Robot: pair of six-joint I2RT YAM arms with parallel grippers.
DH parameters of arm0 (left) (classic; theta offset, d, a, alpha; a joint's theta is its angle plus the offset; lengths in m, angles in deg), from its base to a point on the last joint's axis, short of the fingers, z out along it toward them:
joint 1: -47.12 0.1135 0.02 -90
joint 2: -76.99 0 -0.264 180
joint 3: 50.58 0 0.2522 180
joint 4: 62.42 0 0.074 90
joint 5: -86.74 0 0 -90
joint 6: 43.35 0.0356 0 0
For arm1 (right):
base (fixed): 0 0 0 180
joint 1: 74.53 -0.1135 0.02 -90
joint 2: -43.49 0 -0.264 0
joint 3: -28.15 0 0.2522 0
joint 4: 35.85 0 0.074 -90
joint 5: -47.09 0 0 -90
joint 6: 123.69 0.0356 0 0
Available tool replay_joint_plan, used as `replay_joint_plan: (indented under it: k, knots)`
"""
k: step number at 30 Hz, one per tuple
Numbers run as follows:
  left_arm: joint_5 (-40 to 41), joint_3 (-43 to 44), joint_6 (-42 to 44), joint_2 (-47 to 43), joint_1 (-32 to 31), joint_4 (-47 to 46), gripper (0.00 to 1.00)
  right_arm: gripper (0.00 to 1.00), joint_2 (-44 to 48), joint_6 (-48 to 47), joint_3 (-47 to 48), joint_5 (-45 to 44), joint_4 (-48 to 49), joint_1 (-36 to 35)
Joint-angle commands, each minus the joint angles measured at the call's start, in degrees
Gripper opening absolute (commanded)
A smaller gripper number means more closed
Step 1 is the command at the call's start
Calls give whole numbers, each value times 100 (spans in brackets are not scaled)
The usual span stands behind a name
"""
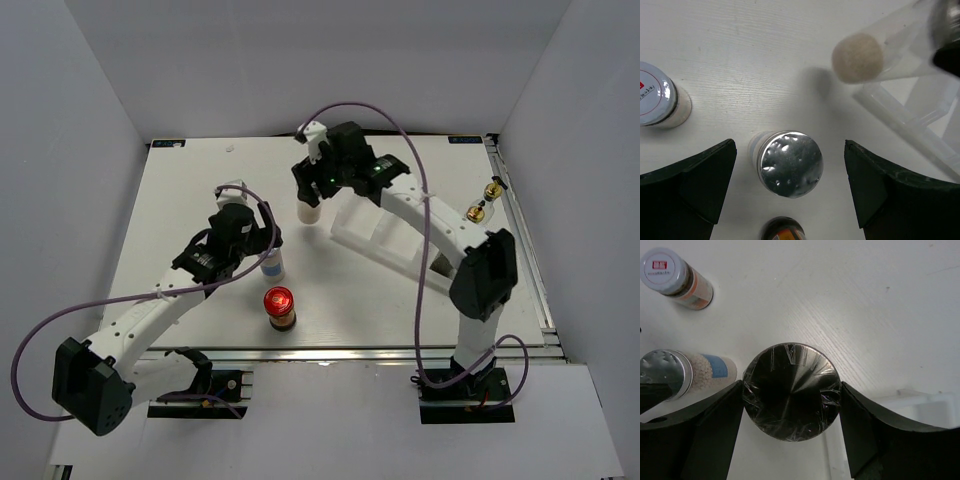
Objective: Organize the condiment bottles
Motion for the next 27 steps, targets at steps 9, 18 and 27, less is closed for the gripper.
replay_joint_plan:
  k: [9, 18, 27]
  knots:
    - [442, 161, 221, 422, -299, 283, 98, 0, 2750, 659, -1982, -1089, 785, 1345]
    - [407, 258, 300, 845, -369, 151, 98, 0, 3059, 878, -2661, -1317, 769, 2119]
    - [380, 354, 370, 968, -378, 89, 77, 0, 2874, 1028, -3021, -1862, 821, 2190]
